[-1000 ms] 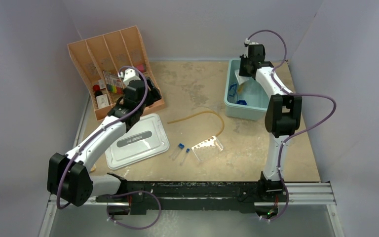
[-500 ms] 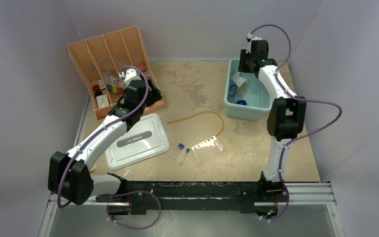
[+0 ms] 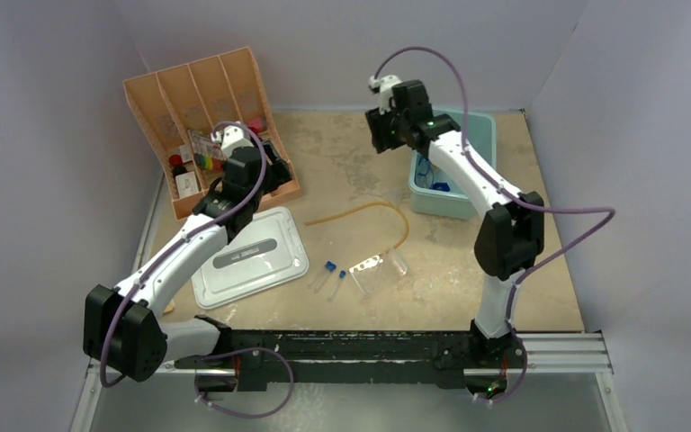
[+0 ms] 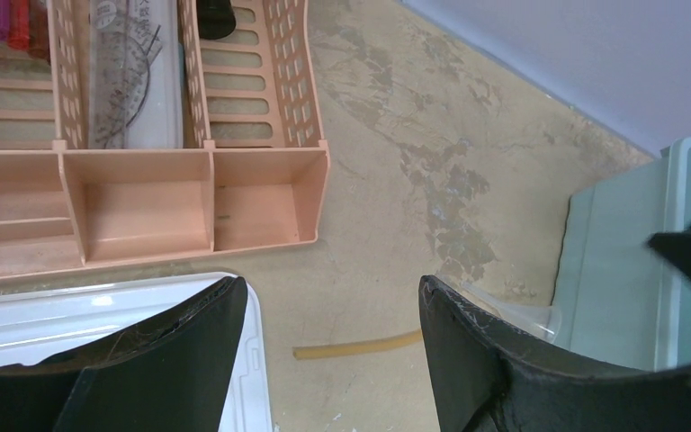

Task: Organize the chemistry lab equipment

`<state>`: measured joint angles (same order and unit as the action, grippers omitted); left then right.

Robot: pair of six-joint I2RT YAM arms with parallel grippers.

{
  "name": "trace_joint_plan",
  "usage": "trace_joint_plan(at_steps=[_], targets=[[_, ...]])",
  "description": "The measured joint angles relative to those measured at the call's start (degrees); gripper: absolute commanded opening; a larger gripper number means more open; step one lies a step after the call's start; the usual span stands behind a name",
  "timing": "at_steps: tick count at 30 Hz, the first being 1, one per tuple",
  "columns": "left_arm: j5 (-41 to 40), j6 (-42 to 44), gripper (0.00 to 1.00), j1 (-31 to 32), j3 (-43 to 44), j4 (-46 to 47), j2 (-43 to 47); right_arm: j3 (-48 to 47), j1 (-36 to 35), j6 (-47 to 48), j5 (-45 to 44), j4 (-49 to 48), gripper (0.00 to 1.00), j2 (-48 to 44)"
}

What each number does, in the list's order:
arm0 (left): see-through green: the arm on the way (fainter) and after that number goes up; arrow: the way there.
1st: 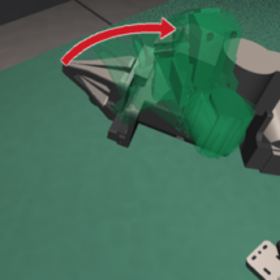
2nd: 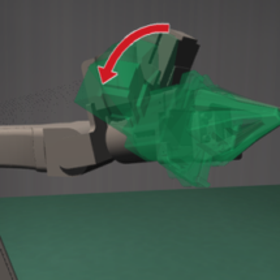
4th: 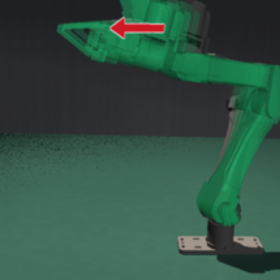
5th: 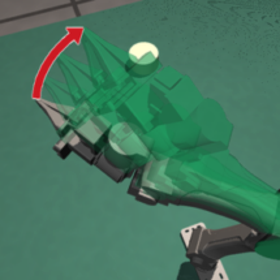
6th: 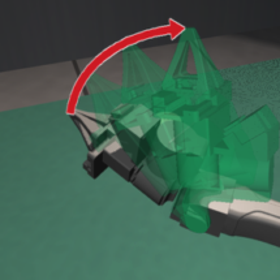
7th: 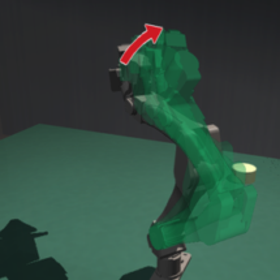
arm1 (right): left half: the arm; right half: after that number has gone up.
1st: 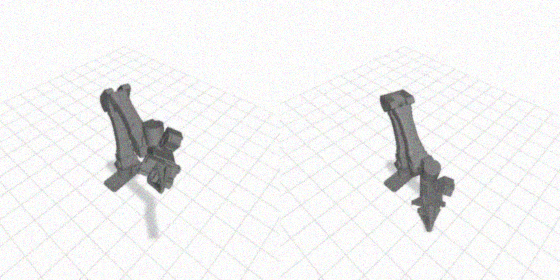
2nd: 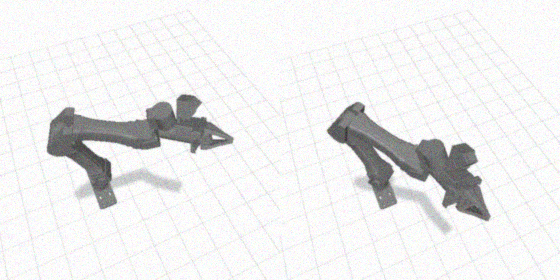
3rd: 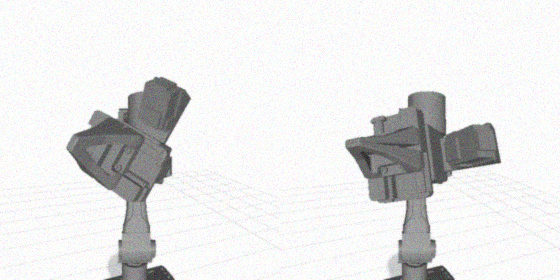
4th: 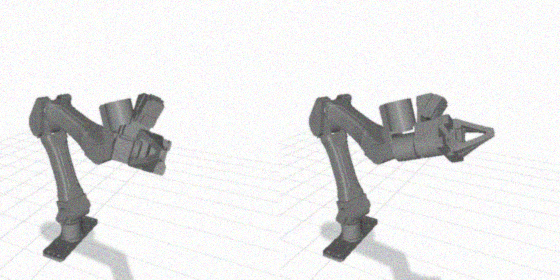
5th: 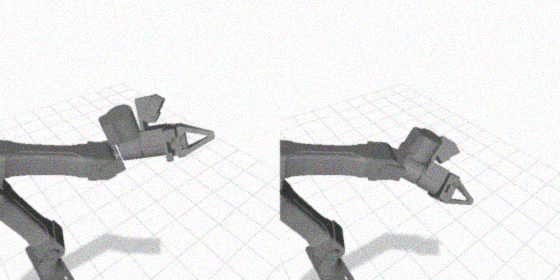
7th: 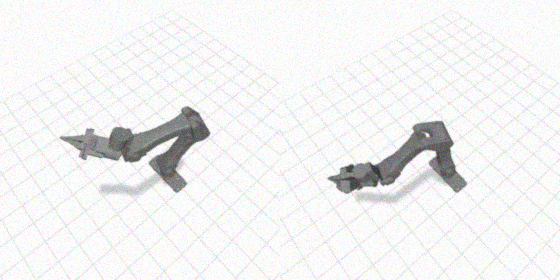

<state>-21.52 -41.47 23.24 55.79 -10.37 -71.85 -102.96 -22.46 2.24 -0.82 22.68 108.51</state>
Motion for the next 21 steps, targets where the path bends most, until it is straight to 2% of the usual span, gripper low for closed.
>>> trace_joint_plan(at_steps=[4,9,13,21], targets=[[-0.44,-0.09,0.7,0.0,-0.39,-0.33,1.81,-1.03,-3.41,4.13,0.42,4.76,0.59,5.73],[-0.79,-0.09,0.7,0.0,-0.42,-1.16,2.67,-2.62,-4.61,7.52,0.11,10.14,0.42,14.16],[-0.79,-0.09,0.7,0.0,-0.98,-1.18,3.19,-6.05,-4.92,9.6,-0.68,13.44,0.41,19.93],[-0.66,-0.02,0.69,0.0,-1.27,-1.33,3.34,-8.9,-5.4,12.24,-1.6,15.19,0.38,23.54]])
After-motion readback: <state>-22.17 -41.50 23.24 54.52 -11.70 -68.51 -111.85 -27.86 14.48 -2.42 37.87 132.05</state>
